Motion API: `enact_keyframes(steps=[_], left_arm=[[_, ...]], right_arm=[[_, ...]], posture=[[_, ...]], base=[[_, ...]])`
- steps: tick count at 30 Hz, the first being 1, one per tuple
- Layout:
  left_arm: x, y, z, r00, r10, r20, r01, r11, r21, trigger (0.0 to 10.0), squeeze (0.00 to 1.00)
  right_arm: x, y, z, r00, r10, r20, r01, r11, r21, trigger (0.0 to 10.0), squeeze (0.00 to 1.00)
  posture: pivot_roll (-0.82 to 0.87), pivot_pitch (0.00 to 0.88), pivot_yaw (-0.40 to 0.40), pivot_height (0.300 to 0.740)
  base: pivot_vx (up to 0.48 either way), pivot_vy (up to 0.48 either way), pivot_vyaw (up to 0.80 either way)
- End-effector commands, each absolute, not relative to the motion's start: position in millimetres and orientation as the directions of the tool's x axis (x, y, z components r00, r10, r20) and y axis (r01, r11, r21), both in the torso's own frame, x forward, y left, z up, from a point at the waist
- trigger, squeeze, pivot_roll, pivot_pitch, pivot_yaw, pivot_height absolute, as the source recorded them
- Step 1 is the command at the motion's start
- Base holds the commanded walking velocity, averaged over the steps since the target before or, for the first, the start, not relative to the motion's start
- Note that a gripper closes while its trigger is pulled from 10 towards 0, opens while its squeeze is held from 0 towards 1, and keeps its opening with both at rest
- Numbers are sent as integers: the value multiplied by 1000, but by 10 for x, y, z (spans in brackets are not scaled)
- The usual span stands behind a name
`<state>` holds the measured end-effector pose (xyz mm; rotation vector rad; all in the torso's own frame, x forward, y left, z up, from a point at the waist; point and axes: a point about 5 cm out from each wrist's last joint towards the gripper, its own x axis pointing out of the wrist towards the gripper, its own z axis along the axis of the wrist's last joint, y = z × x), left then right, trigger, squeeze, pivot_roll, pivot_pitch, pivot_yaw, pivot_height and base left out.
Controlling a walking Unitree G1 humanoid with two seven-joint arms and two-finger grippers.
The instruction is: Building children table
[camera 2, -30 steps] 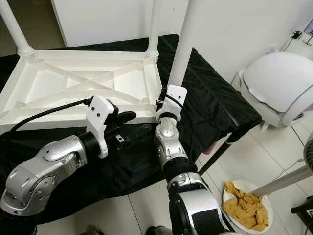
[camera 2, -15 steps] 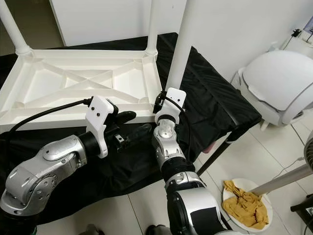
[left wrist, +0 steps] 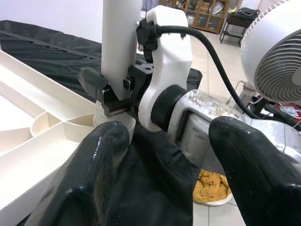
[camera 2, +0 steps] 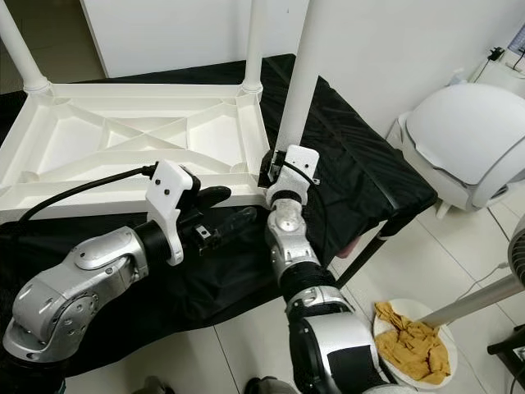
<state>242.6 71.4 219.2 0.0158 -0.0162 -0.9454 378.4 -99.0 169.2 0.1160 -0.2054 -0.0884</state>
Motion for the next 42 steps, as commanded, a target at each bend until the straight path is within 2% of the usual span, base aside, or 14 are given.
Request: enact_keyframes(steps=[1, 2, 3, 4, 5, 6, 8, 14, 20, 21, 26, 28, 33, 42], left_arm=[[2412, 672, 2125, 568, -823, -27, 823, 568, 4, 10000, 0], [2412, 672, 2125, 568, -823, -27, 823, 568, 4, 10000, 0], [2408, 664, 2108, 565, -824, -33, 825, 565, 4, 10000, 0], [2408, 664, 2108, 565, -824, -33, 825, 565, 4, 10000, 0], [2407, 655, 2089, 563, -825, -39, 826, 564, 3, 10000, 0], [2407, 655, 2089, 563, -825, -39, 826, 564, 3, 10000, 0], [2407, 639, 2074, 559, -828, -45, 829, 559, 5, 10000, 0], [2416, 622, 2082, 551, -833, -42, 834, 551, 8, 10000, 0], [2418, 621, 2084, 550, -834, -41, 835, 550, 9, 10000, 0], [2419, 617, 2093, 547, -836, -39, 837, 547, 10, 10000, 0], [2418, 616, 2097, 546, -837, -37, 838, 546, 10, 10000, 0], [2417, 616, 2104, 543, -839, -36, 840, 543, 11, 10000, 0], [2420, 625, 2117, 540, -841, -36, 842, 539, 13, 10000, 0], [2418, 623, 2142, 532, -846, -37, 847, 531, 17, 10000, 0]], right_arm=[[3799, -1036, 1689, 979, -57, 197, 32, 991, 126, 10000, 1000], [3799, -1036, 1689, 979, -57, 197, 32, 991, 126, 10000, 1000], [3801, -1064, 1674, 982, -24, 188, -2, 991, 133, 10000, 627], [3801, -1064, 1674, 982, -24, 188, -2, 991, 133, 10000, 627], [3796, -1088, 1659, 983, 21, 183, -44, 992, 121, 10000, 0], [3796, -1088, 1659, 983, 21, 183, -44, 992, 121, 10000, 0], [3763, -1126, 1634, 973, 145, 181, -164, 981, 100, 10000, 0], [3704, -1217, 1641, 930, 318, 184, -331, 942, 46, 10000, 0], [3697, -1262, 1646, 920, 346, 183, -358, 933, 37, 10000, 0], [3690, -1425, 1666, 889, 425, 170, -432, 902, 6, 10000, 0], [3688, -1506, 1682, 868, 471, 156, -475, 880, -14, 10000, 0], [3683, -1620, 1703, 828, 549, 118, -547, 836, -51, 10000, 0], [3693, -1744, 1735, 775, 629, 54, -624, 777, -84, 10000, 0], [3732, -1787, 1757, 717, 697, -16, -693, 710, -125, 10000, 0]], posture=[[-2, 78, -64, 740], [-2, 78, -64, 740], [-3, 78, -64, 740], [-3, 78, -64, 740], [-3, 77, -66, 740], [-3, 77, -66, 740], [-9, 74, -67, 740], [-20, 69, -64, 740], [-21, 68, -63, 740], [-21, 62, -59, 740], [-21, 60, -57, 740], [-19, 57, -52, 740], [-14, 55, -43, 740], [-8, 52, -30, 740]], base=[[0, 0, 0], [0, 0, 0], [0, 0, 0], [0, 0, 0], [0, 0, 0], [0, 0, 0], [0, 0, 0], [0, 0, 0], [0, 0, 0], [0, 0, 0], [0, 0, 0], [0, 0, 0], [0, 0, 0], [0, 0, 0]])
